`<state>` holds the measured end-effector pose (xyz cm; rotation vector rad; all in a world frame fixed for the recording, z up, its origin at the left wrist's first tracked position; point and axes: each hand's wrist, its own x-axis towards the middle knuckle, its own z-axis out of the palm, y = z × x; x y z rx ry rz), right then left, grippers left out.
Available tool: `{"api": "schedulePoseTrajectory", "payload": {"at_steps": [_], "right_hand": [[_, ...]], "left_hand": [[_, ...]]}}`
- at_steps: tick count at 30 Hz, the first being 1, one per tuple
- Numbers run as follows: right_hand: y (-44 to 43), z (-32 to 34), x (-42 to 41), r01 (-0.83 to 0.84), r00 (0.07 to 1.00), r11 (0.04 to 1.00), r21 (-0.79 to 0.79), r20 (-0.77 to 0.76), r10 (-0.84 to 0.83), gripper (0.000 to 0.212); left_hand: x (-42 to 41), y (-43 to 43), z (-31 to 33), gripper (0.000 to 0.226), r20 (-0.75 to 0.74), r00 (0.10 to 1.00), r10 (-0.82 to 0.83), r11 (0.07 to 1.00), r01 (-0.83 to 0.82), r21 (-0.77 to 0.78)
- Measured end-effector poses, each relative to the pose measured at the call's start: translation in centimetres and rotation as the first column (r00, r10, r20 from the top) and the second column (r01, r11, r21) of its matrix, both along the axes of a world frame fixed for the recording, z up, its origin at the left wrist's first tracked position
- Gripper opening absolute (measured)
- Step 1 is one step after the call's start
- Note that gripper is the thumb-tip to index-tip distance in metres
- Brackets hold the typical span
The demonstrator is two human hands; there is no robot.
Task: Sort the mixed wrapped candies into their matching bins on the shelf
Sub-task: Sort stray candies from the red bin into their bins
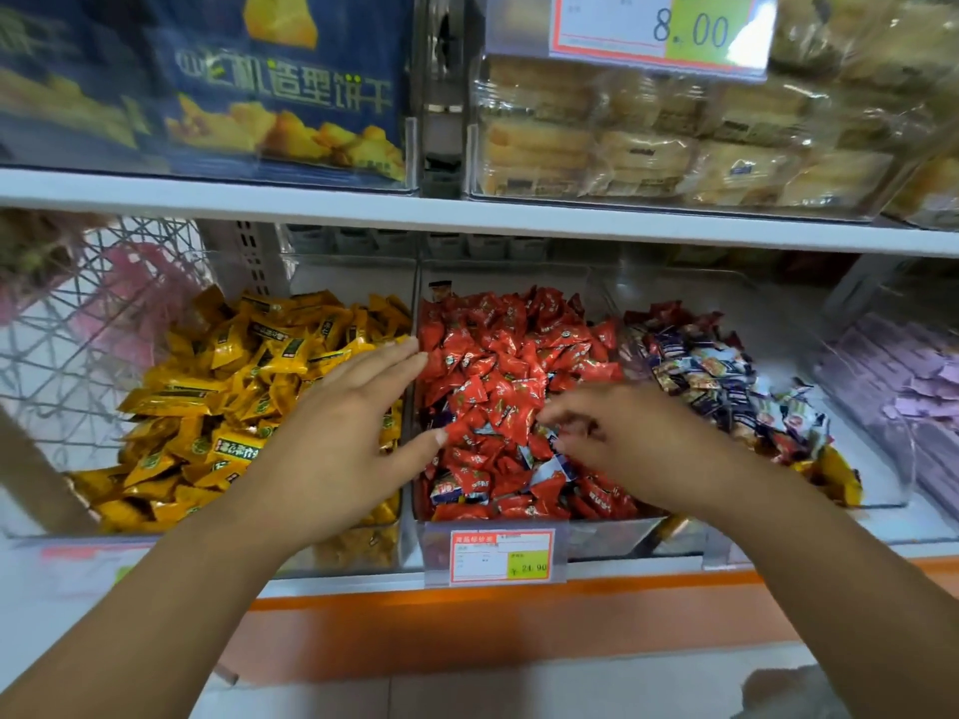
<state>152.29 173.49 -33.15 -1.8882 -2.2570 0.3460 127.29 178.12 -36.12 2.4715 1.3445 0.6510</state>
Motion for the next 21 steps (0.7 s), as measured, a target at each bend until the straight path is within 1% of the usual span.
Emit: {"api": "schedulePoseTrajectory", "payload": {"at_steps": [2, 4, 7, 9, 13, 18, 21], "right_hand": [[0.8, -1.2, -0.5, 0.024, 0.992, 0.993, -0.112, 0.123, -0.01, 0.05], [1.5, -2.0, -0.8, 0.058, 0.992, 0.988, -0.145, 0.121, -0.04, 0.062], [2.3, -2.5, -0.8, 0.065, 0.996, 0.988, -0.138, 0.075, -0.055, 0.068], [2.6, -2.7, -0.7, 0.064, 0.997, 0.989, -0.136, 0.051, -0.057, 0.062], [2.5, -3.2, -0.3, 0.049, 0.998, 0.993, -0.104, -0.045, -0.054, 0.041], [2.1, -3.0, -0.2, 0.061, 0.983, 0.997, -0.044, -0.169, -0.068, 0.03], [1.7, -2.2, -0.3, 0.064, 0.972, 0.998, -0.012, -0.227, -0.065, 0.027]], "left_hand": [[-0.1, -0.1, -0.1, 0.091, -0.011, 1.0, -0.008, 1.0, 0.008, -0.009], [-0.2, -0.2, -0.1, 0.089, -0.015, 1.0, -0.006, 0.999, 0.005, -0.036], [-0.1, -0.4, -0.1, 0.082, -0.007, 1.0, -0.005, 0.998, 0.004, -0.055], [-0.1, -0.4, -0.1, 0.076, 0.0, 1.0, -0.009, 0.998, 0.009, -0.054], [-0.1, -0.6, 0.0, 0.076, -0.002, 1.0, -0.007, 0.997, 0.007, -0.077], [0.0, -0.7, 0.1, 0.077, 0.004, 1.0, -0.009, 0.996, 0.01, -0.089], [0.1, -0.7, 0.2, 0.076, 0.002, 1.0, -0.007, 0.997, 0.008, -0.073]]}}
